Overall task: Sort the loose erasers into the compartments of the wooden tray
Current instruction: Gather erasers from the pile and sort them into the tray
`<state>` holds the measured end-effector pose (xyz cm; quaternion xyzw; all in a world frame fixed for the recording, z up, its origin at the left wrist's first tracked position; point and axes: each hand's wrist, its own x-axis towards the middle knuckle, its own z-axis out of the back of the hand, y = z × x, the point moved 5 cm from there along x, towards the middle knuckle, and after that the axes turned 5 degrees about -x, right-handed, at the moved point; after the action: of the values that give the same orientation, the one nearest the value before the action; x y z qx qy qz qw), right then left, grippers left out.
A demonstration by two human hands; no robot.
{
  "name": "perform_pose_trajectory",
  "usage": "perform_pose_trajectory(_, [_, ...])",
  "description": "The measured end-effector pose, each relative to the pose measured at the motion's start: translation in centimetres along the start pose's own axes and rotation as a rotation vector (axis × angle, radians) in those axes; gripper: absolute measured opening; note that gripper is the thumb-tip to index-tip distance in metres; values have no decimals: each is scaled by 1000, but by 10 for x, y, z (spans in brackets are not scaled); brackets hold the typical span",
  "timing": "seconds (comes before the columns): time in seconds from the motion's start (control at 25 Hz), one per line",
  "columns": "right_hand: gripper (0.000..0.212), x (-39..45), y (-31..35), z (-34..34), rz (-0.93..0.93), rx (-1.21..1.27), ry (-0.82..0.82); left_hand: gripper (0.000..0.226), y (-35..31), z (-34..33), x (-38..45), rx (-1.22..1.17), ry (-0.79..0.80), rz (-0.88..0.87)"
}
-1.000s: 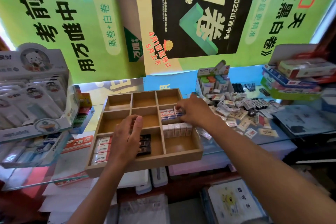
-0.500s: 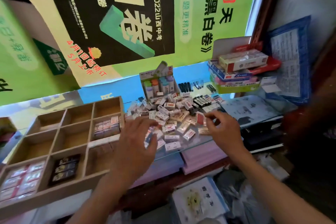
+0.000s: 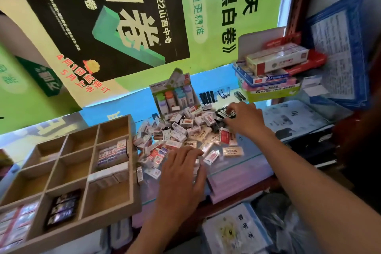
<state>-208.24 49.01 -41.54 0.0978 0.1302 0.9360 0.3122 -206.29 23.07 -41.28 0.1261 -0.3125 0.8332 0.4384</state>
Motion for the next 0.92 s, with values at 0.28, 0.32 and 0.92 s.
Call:
perform_pose_trajectory(0.28, [42,7,4,7,-30,-6,-110,27,-3,22,3,-123,-98,30])
perform_pose_trajectory(0.32, [44,4,2,8,-54,24,-127,26,-2,26,2,-138,-119,44])
perform_pose_trajectory(0.92, [28,-186,222,15,322,944,11,22,54,114,-40,-1446,-429,924])
